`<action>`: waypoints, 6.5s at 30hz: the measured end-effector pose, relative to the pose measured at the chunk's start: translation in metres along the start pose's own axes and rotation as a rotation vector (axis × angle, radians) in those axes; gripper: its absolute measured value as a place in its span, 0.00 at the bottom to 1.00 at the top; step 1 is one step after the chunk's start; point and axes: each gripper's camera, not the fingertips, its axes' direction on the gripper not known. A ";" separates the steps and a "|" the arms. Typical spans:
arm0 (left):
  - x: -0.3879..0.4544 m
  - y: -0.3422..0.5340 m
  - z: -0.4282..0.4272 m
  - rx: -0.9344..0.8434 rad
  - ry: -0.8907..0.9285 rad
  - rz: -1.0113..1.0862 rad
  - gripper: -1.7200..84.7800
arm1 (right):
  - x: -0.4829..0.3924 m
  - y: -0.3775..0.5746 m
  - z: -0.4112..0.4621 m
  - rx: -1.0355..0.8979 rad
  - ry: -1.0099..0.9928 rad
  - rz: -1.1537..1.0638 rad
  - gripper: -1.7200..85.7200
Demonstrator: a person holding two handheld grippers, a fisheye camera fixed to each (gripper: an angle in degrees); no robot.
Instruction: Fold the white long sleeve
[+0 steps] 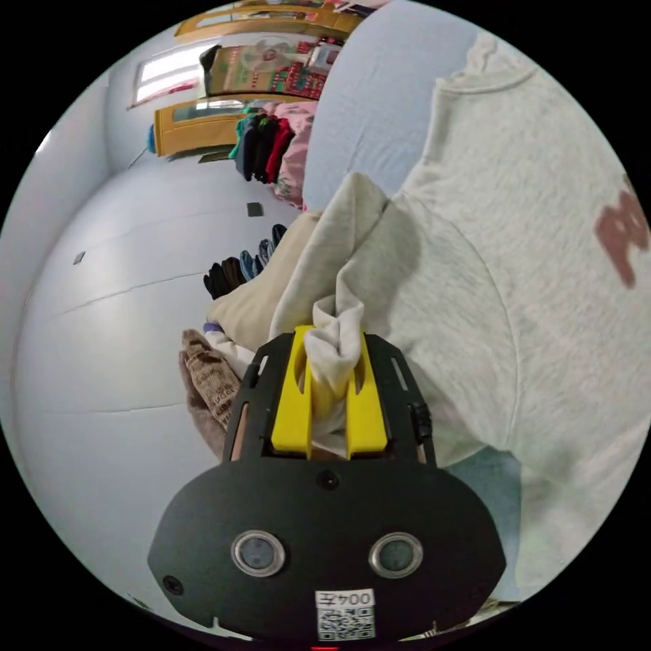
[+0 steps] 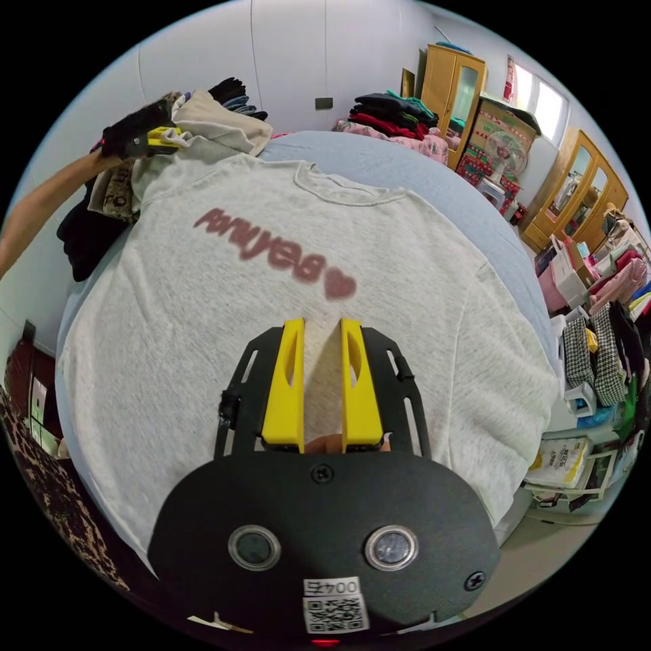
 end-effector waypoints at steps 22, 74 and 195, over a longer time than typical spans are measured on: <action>-0.004 0.117 0.022 0.481 0.373 -1.048 0.03 | 0.016 -0.008 -0.004 0.002 -0.023 0.012 0.12; 0.213 0.236 0.238 -0.238 1.107 -0.855 0.06 | 0.019 -0.010 -0.011 0.001 -0.043 0.059 0.09; -0.086 -0.113 0.245 0.014 0.637 -0.267 0.12 | -0.206 0.096 0.042 -0.008 0.055 0.109 0.18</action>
